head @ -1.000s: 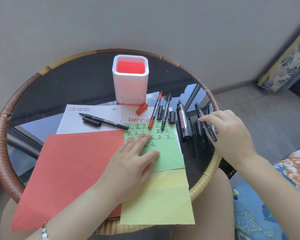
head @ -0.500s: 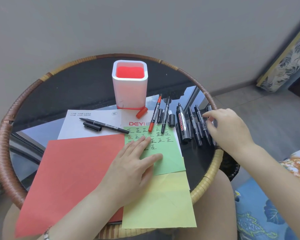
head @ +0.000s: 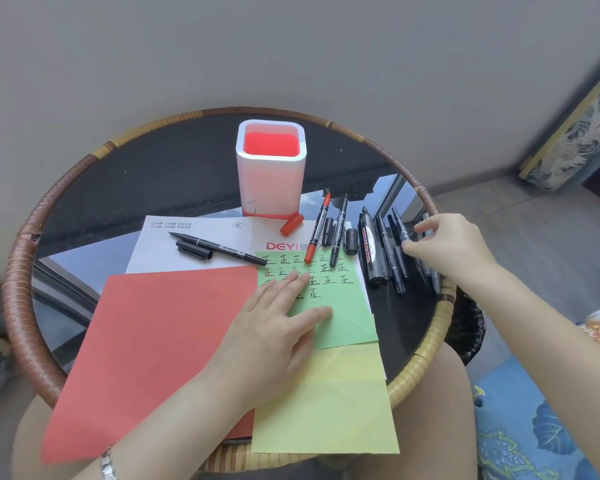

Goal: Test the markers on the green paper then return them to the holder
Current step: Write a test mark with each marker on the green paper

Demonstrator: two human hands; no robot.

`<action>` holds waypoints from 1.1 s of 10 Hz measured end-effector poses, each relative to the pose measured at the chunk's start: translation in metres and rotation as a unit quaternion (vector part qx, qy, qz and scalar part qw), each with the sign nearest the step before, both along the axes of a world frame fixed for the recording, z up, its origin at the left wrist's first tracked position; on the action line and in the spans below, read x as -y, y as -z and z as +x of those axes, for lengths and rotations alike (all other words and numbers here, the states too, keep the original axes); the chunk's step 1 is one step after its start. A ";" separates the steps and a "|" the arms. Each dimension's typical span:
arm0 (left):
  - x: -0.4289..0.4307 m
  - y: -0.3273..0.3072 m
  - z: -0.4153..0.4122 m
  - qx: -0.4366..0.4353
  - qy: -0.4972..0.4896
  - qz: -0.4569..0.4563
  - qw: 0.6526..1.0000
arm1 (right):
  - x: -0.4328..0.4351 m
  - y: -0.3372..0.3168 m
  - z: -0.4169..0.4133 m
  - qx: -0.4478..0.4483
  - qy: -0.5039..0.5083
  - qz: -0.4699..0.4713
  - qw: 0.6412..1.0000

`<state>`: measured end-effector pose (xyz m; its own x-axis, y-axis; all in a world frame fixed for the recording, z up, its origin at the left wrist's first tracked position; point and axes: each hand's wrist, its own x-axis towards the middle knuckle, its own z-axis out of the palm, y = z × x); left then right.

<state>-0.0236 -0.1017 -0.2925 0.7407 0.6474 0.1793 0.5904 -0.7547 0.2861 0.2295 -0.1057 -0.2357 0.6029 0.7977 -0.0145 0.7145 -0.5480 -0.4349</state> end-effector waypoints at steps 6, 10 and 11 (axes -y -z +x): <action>0.000 -0.001 0.000 0.017 0.000 -0.026 1.000 | 0.039 -0.001 -0.094 -0.354 -0.082 0.299 0.882; 0.000 0.001 0.001 0.026 0.005 -0.034 0.999 | 0.016 0.039 -0.107 -0.258 0.024 0.317 0.912; 0.000 0.001 0.002 0.032 0.004 -0.037 0.999 | 0.013 0.042 -0.105 -0.242 0.047 0.326 0.913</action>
<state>-0.0219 -0.1014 -0.2933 0.7350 0.6541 0.1785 0.5629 -0.7354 0.3773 0.1243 -0.1189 -0.2781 0.7179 0.6769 0.1628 0.3156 -0.1079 -0.9427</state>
